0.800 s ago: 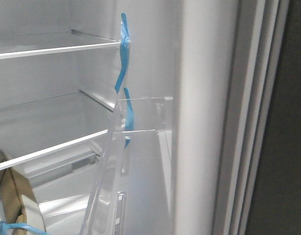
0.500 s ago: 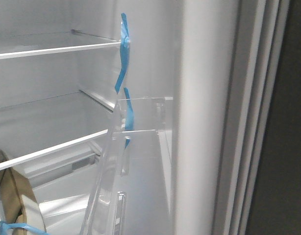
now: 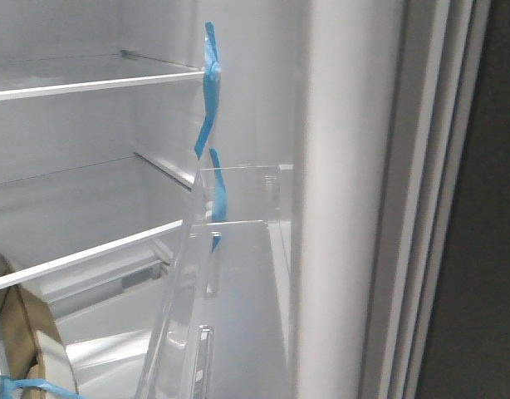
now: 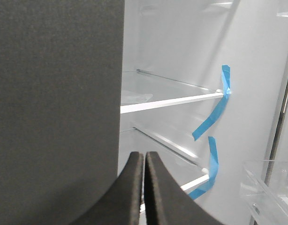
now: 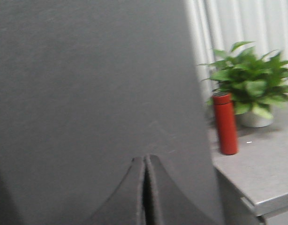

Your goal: Close fridge door

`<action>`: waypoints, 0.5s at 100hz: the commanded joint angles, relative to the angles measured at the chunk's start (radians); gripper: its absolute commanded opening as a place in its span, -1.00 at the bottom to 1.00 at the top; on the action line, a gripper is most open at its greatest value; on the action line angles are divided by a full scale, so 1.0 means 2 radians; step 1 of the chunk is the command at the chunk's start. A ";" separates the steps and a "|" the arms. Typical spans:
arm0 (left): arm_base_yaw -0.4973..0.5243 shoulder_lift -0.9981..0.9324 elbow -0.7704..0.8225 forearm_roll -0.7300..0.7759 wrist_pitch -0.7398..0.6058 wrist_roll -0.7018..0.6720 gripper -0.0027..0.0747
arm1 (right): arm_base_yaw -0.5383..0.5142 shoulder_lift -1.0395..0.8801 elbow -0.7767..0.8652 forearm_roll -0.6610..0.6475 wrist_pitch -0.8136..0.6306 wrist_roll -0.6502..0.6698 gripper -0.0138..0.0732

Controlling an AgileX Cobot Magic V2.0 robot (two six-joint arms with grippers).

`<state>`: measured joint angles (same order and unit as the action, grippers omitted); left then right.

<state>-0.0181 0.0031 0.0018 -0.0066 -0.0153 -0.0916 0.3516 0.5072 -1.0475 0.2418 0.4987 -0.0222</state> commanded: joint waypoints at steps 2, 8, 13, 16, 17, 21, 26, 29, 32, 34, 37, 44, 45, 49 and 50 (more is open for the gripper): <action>-0.002 0.009 0.014 -0.001 -0.038 -0.002 -0.99 | 0.028 0.016 -0.015 0.003 -0.048 -0.005 -0.86; -0.002 0.009 0.014 -0.001 -0.038 -0.002 -0.99 | 0.043 0.023 -0.015 0.003 -0.052 -0.005 -0.86; -0.002 0.009 0.014 -0.001 -0.038 -0.002 -0.99 | 0.052 0.029 -0.015 0.003 -0.054 -0.005 -0.86; -0.002 0.009 0.014 -0.001 -0.038 -0.002 -0.98 | 0.056 0.032 -0.015 0.003 -0.058 -0.005 -0.86; -0.002 0.009 0.014 -0.001 -0.038 -0.002 -0.99 | 0.058 0.034 -0.015 0.003 -0.059 -0.005 -0.86; -0.002 0.009 0.014 -0.001 -0.038 -0.002 -0.99 | 0.063 0.038 -0.015 0.003 -0.064 -0.005 -0.86; -0.002 0.009 0.014 -0.001 -0.038 -0.002 -0.99 | 0.071 0.044 -0.015 0.003 -0.068 -0.005 -0.86; -0.002 0.009 0.014 -0.001 -0.038 -0.002 -0.99 | 0.074 0.049 -0.016 0.003 -0.071 -0.005 -0.86; -0.002 0.009 0.014 -0.001 -0.038 -0.002 -0.99 | 0.078 0.052 -0.017 0.003 -0.073 -0.005 -0.86; -0.002 0.009 0.014 -0.001 -0.038 -0.002 -0.99 | 0.081 0.055 -0.019 0.003 -0.075 -0.005 -0.86; -0.002 0.009 0.014 -0.001 -0.038 -0.002 -0.99 | 0.084 0.057 -0.020 0.003 -0.077 -0.005 -0.86; -0.002 0.009 0.014 -0.001 -0.038 -0.002 -0.99 | 0.093 0.062 -0.025 0.003 -0.083 -0.005 -0.86; -0.002 0.009 0.014 -0.001 -0.038 -0.002 -0.99 | 0.096 0.064 -0.025 0.003 -0.084 -0.005 -0.86; -0.002 0.009 0.014 -0.001 -0.038 -0.002 -0.99 | 0.101 0.066 -0.029 0.003 -0.084 -0.005 -0.86; -0.002 0.009 0.014 -0.001 -0.038 -0.002 -0.99 | 0.103 0.067 -0.031 0.003 -0.084 -0.005 -0.86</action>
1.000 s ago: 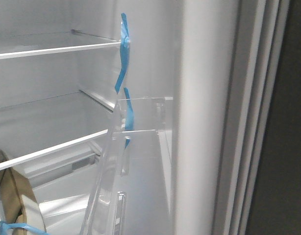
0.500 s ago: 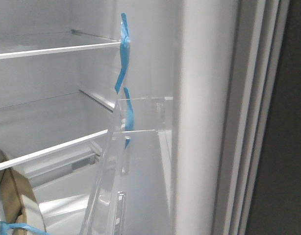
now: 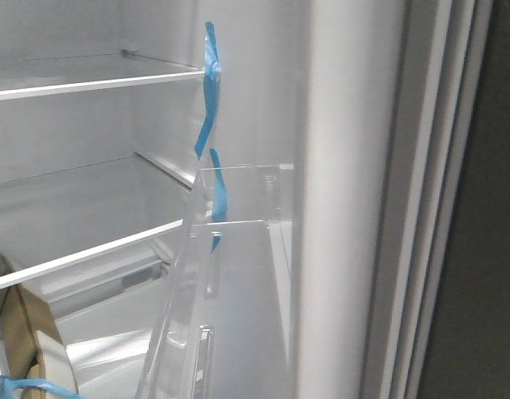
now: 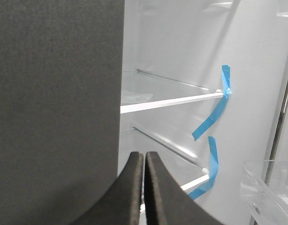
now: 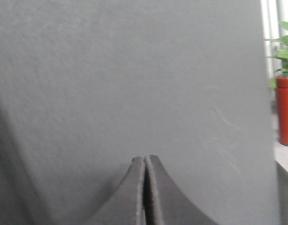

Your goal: Close fridge door

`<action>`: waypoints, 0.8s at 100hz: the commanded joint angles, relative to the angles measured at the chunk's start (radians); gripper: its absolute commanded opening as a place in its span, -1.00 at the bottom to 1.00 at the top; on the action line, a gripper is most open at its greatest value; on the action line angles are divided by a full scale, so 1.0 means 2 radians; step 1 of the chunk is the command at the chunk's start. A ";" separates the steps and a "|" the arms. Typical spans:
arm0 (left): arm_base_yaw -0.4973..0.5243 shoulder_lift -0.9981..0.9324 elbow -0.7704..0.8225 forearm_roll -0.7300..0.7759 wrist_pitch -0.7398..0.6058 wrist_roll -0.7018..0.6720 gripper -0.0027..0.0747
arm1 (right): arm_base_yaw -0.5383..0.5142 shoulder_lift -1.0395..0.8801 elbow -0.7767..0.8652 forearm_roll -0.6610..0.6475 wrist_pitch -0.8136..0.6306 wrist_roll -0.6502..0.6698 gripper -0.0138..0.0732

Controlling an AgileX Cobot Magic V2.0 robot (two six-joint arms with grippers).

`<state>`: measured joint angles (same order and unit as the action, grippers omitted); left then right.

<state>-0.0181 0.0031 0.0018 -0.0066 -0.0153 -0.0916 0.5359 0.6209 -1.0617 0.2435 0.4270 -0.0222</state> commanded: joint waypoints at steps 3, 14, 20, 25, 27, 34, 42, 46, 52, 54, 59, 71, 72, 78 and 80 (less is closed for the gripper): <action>-0.002 0.009 0.014 -0.001 -0.038 -0.002 -0.99 | 0.013 0.011 -0.027 0.002 -0.048 -0.005 -0.86; -0.002 0.009 0.014 -0.001 -0.038 -0.002 -0.99 | 0.024 0.017 -0.036 0.012 -0.045 -0.005 -0.86; -0.002 0.009 0.014 -0.001 -0.038 -0.002 -0.99 | 0.028 0.021 -0.041 0.016 -0.041 -0.005 -0.86; -0.002 0.009 0.014 -0.001 -0.038 -0.002 -0.99 | 0.032 0.023 -0.043 0.018 -0.041 -0.005 -0.86; -0.002 0.009 0.014 -0.001 -0.038 -0.002 -0.99 | 0.034 0.026 -0.043 0.018 -0.041 -0.005 -0.86; -0.002 0.009 0.014 -0.001 -0.038 -0.002 -0.99 | 0.039 0.031 -0.045 0.018 -0.042 -0.005 -0.86; -0.002 0.009 0.014 -0.001 -0.038 -0.002 -0.99 | 0.040 0.042 -0.053 0.018 -0.042 -0.005 -0.86; -0.002 0.009 0.014 -0.001 -0.038 -0.002 -0.99 | 0.040 0.048 -0.056 0.018 -0.042 -0.005 -0.86; -0.002 0.009 0.014 -0.001 -0.038 -0.002 -0.99 | 0.040 0.061 -0.064 0.018 -0.042 -0.005 -0.86; -0.002 0.009 0.014 -0.001 -0.038 -0.002 -0.99 | 0.040 0.065 -0.066 0.018 -0.042 -0.005 -0.86; -0.002 0.009 0.014 -0.001 -0.038 -0.002 -0.99 | 0.040 0.076 -0.073 0.019 -0.042 -0.005 -0.86; -0.002 0.009 0.014 -0.001 -0.038 -0.002 -0.99 | 0.040 0.106 -0.090 0.023 -0.041 -0.005 -0.86; -0.002 0.009 0.014 -0.001 -0.038 -0.002 -0.99 | 0.040 0.108 -0.091 0.022 -0.041 -0.005 -0.86; -0.002 0.009 0.014 -0.001 -0.038 -0.002 -0.99 | 0.040 0.123 -0.098 0.022 -0.040 -0.005 -0.86; -0.002 0.009 0.014 -0.001 -0.038 -0.002 -0.99 | 0.040 0.128 -0.101 0.022 -0.040 -0.005 -0.86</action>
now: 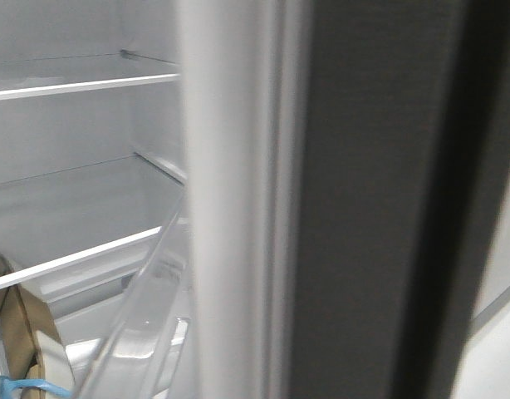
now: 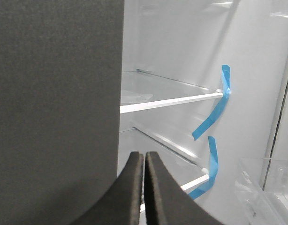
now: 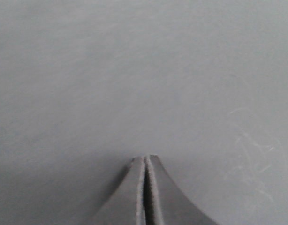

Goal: Close fridge door
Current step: 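Push the fridge door with the right gripper toward the fridge body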

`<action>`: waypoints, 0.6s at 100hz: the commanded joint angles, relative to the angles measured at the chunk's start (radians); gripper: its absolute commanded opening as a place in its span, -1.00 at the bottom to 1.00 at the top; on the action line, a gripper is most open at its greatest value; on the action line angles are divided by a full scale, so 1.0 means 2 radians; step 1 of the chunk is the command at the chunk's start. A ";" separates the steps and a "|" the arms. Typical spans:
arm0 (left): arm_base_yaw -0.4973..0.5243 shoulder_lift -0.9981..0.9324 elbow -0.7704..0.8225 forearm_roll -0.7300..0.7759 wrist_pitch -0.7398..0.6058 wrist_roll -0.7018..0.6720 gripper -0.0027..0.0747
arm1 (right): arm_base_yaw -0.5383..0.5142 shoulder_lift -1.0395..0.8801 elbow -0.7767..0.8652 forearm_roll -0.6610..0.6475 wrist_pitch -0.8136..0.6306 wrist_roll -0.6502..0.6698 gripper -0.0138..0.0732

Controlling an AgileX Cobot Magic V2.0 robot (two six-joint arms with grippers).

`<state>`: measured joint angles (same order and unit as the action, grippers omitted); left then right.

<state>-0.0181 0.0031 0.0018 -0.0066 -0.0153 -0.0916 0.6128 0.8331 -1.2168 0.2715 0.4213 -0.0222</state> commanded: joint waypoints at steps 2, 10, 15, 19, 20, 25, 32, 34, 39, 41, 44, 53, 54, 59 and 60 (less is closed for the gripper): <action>-0.002 0.009 0.014 -0.001 -0.038 -0.002 -0.99 | 0.004 0.028 -0.026 0.008 -0.037 -0.005 -0.86; -0.002 0.009 0.014 -0.001 -0.038 -0.002 -0.99 | 0.012 0.043 -0.036 0.008 -0.038 -0.005 -0.86; -0.002 0.009 0.014 -0.001 -0.038 -0.002 -0.99 | 0.020 0.055 -0.045 0.008 -0.038 -0.005 -0.86; -0.002 0.009 0.014 -0.001 -0.038 -0.002 -0.99 | 0.027 0.065 -0.052 0.007 -0.039 -0.005 -0.86; -0.002 0.009 0.014 -0.001 -0.038 -0.002 -0.99 | 0.030 0.067 -0.054 0.007 -0.039 -0.005 -0.86; -0.002 0.009 0.014 -0.001 -0.038 -0.002 -0.99 | 0.038 0.079 -0.064 0.004 -0.040 -0.005 -0.86; -0.002 0.009 0.014 -0.001 -0.038 -0.002 -0.99 | 0.047 0.095 -0.075 0.002 -0.044 -0.005 -0.86; -0.002 0.009 0.014 -0.001 -0.038 -0.002 -0.99 | 0.050 0.098 -0.077 0.002 -0.045 -0.005 -0.86; -0.002 0.009 0.014 -0.001 -0.038 -0.002 -0.99 | 0.055 0.111 -0.086 0.002 -0.047 -0.005 -0.86; -0.002 0.009 0.014 -0.001 -0.038 -0.002 -0.99 | 0.057 0.114 -0.088 0.002 -0.049 -0.005 -0.86; -0.002 0.009 0.014 -0.001 -0.038 -0.002 -0.98 | 0.059 0.122 -0.093 0.002 -0.050 -0.005 -0.86; -0.002 0.009 0.014 -0.001 -0.038 -0.002 -0.98 | 0.066 0.142 -0.106 0.002 -0.055 -0.005 -0.86; -0.002 0.009 0.014 -0.001 -0.038 -0.002 -0.99 | 0.066 0.144 -0.106 0.002 -0.057 -0.005 -0.86; -0.002 0.009 0.014 -0.001 -0.038 -0.002 -0.99 | 0.071 0.155 -0.112 0.002 -0.063 -0.005 -0.86; -0.002 0.009 0.014 -0.001 -0.038 -0.002 -0.99 | 0.071 0.159 -0.113 0.002 -0.064 -0.005 -0.86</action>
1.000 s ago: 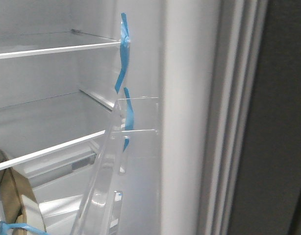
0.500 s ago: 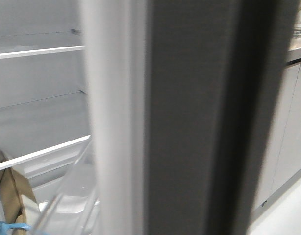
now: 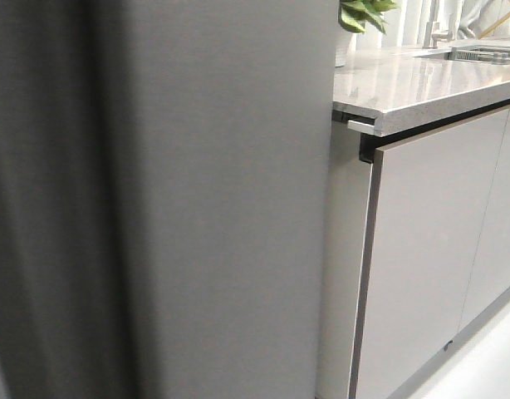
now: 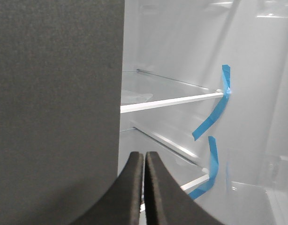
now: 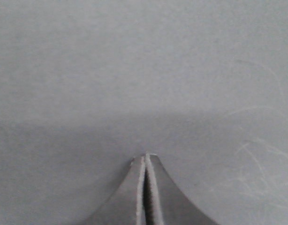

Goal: Close fridge door
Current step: 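Push the fridge door with the right gripper toward the fridge body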

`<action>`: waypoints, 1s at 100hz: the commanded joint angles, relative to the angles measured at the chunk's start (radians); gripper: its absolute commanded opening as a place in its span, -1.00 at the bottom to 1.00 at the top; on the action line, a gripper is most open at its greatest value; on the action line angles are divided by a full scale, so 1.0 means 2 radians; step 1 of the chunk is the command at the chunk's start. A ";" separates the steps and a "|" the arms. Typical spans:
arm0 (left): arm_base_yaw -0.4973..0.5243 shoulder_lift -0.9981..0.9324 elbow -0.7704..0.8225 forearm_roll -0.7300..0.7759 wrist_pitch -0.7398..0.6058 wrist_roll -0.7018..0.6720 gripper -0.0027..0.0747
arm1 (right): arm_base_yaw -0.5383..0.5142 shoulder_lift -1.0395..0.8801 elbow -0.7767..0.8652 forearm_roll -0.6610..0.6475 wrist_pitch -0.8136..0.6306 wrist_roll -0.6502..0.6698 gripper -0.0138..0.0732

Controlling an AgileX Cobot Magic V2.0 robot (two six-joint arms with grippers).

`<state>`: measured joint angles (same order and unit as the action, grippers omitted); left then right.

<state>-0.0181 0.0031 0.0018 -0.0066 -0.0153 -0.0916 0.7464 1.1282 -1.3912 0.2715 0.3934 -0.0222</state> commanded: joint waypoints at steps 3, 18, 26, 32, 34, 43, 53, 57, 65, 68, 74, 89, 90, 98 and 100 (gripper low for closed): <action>-0.002 0.009 0.014 -0.001 -0.038 -0.002 -0.99 | 0.005 0.018 -0.029 0.002 -0.054 -0.005 -0.86; -0.002 0.009 0.014 -0.001 -0.038 -0.002 -0.99 | 0.008 0.053 -0.048 0.002 -0.065 -0.005 -0.86; -0.002 0.009 0.014 -0.001 -0.038 -0.002 -0.99 | 0.008 0.074 -0.062 0.002 -0.066 -0.005 -0.86; -0.002 0.009 0.014 -0.001 -0.038 -0.002 -0.99 | 0.008 0.089 -0.072 0.002 -0.069 -0.005 -0.86; -0.002 0.009 0.014 -0.001 -0.038 -0.002 -0.99 | 0.008 0.094 -0.076 0.002 -0.070 -0.005 -0.86; -0.002 0.009 0.014 -0.001 -0.038 -0.002 -0.99 | 0.012 0.116 -0.095 0.002 -0.078 -0.005 -0.86; -0.002 0.009 0.014 -0.001 -0.038 -0.002 -0.99 | 0.018 0.139 -0.117 0.002 -0.082 -0.005 -0.86; -0.002 0.009 0.014 -0.001 -0.038 -0.002 -0.99 | 0.021 0.148 -0.128 0.002 -0.083 -0.005 -0.86; -0.002 0.009 0.014 -0.001 -0.038 -0.002 -0.99 | 0.027 0.165 -0.146 0.002 -0.083 -0.005 -0.86; -0.002 0.009 0.014 -0.001 -0.038 -0.002 -0.99 | 0.029 0.172 -0.153 0.002 -0.084 -0.005 -0.86; -0.002 0.009 0.014 -0.001 -0.038 -0.002 -0.99 | 0.033 0.183 -0.162 0.001 -0.089 -0.006 -0.86; -0.002 0.009 0.014 -0.001 -0.038 -0.002 -0.99 | 0.033 0.212 -0.183 0.000 -0.099 -0.009 -0.86; -0.002 0.009 0.014 -0.001 -0.038 -0.002 -0.99 | 0.033 0.213 -0.185 0.000 -0.101 -0.009 -0.86; -0.002 0.009 0.014 -0.001 -0.038 -0.002 -0.99 | 0.033 0.228 -0.195 0.000 -0.107 -0.009 -0.86; -0.002 0.009 0.014 -0.001 -0.038 -0.002 -0.99 | 0.033 0.231 -0.197 0.000 -0.107 -0.009 -0.86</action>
<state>-0.0181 0.0031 0.0018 -0.0066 -0.0153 -0.0916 0.8095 1.5666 -1.7329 0.2715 0.3419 -0.0245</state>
